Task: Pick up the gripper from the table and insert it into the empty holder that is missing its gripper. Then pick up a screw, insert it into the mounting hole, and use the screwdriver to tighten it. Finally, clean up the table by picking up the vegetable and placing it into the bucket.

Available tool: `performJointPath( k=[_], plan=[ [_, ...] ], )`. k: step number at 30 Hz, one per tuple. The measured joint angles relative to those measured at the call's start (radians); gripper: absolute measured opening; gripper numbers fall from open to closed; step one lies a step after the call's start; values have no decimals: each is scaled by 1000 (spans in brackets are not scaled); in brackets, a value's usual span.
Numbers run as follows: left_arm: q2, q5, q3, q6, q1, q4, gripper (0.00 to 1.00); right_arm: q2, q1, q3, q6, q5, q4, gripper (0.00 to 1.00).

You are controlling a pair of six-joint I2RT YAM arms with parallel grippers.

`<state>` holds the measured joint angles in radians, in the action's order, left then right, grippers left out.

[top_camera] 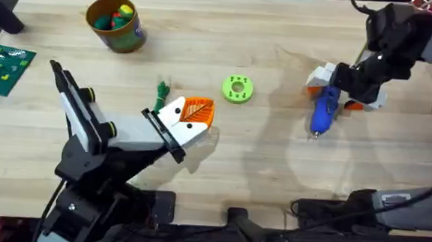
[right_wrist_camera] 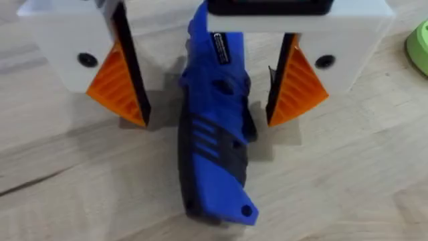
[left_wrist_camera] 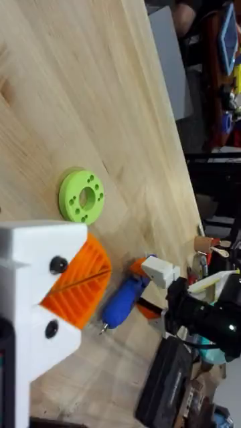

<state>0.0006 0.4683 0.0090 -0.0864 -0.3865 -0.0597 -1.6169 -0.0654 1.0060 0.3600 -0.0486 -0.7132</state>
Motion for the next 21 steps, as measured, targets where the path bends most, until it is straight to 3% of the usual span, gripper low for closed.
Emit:
performJointPath(
  k=[21],
  plan=[
    [0,-1,0,0,0,0,13,-21,31,-16,-50,-63,68,988]
  ],
)
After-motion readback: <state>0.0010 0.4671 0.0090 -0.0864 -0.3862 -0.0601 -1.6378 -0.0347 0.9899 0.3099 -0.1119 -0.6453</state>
